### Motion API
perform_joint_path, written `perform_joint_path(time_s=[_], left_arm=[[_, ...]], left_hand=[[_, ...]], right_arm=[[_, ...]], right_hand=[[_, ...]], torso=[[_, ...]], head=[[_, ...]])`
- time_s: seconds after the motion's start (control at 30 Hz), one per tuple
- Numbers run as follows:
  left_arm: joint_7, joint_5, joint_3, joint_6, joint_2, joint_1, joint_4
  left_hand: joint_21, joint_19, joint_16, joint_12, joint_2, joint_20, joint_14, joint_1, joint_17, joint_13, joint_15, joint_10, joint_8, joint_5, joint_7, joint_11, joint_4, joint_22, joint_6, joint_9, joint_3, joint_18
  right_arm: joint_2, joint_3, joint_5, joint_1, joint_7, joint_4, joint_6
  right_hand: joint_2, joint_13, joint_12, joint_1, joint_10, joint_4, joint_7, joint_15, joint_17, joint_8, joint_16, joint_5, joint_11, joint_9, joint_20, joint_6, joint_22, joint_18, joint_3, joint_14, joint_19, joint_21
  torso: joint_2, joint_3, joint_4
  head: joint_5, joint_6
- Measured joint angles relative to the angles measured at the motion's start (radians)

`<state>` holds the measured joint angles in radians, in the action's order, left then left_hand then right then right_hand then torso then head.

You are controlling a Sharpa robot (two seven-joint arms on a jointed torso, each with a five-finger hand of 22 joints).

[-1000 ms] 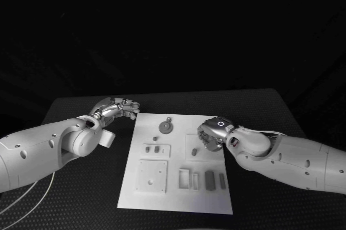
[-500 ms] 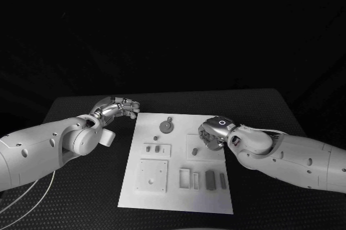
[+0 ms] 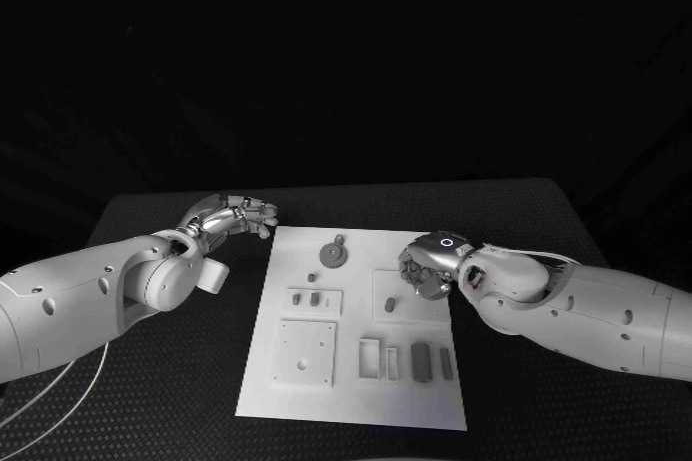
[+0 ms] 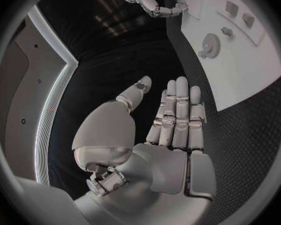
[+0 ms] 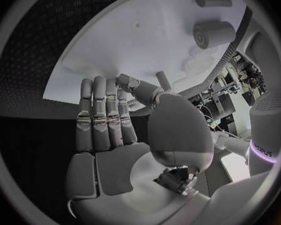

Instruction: Assemble the parts on the task board

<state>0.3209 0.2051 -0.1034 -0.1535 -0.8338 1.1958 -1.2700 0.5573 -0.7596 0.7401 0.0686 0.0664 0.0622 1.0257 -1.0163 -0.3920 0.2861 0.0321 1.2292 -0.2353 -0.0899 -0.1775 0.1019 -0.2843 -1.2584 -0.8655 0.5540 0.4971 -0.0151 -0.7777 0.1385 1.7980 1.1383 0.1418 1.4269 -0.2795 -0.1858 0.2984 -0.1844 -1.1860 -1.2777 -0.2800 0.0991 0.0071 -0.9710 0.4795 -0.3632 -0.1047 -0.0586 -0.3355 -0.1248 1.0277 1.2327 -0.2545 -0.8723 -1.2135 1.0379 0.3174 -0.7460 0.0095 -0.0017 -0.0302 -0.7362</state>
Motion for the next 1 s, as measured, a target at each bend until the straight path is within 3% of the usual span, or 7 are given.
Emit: perform_joint_path(time_s=[0.33,1.0], left_arm=[[-0.001,0.0,0.0,0.0,0.0,0.0,0.005],[-0.002,0.0,0.0,0.0,0.001,0.0,0.006]], left_hand=[[0.0,-0.004,-0.004,0.0,0.0,0.004,0.0,0.0,-0.002,0.0,0.0,0.0,0.0,0.0,0.0,0.0,0.0,-0.001,0.0,-0.001,0.0,0.0],[-0.004,-0.004,-0.004,0.0,0.0,0.004,0.003,0.0,-0.003,0.0,0.003,0.0,0.0,0.0,-0.004,0.0,0.0,-0.001,0.003,-0.001,0.0,0.0]], right_arm=[[-0.021,-0.015,-0.025,0.0,-0.003,0.016,0.033],[-0.003,-0.017,-0.047,0.004,-0.002,-0.003,0.059]], right_hand=[[0.0,0.004,0.0,0.0,0.0,0.0,0.0,0.0,-0.002,0.002,0.0,0.0,0.0,-0.004,0.0,0.0,0.0,0.0,0.0,0.0,0.0,0.0],[0.0,0.008,0.0,0.0,0.0,0.0,0.0,0.0,-0.006,0.003,0.0,-0.004,0.0,-0.004,0.0,0.001,0.002,0.0,0.0,0.0,0.0,0.0]], torso=[[0.0,0.0001,0.0002],[0.0,-0.0003,-0.0005]], head=[[0.0,-0.002],[-0.004,-0.003]])
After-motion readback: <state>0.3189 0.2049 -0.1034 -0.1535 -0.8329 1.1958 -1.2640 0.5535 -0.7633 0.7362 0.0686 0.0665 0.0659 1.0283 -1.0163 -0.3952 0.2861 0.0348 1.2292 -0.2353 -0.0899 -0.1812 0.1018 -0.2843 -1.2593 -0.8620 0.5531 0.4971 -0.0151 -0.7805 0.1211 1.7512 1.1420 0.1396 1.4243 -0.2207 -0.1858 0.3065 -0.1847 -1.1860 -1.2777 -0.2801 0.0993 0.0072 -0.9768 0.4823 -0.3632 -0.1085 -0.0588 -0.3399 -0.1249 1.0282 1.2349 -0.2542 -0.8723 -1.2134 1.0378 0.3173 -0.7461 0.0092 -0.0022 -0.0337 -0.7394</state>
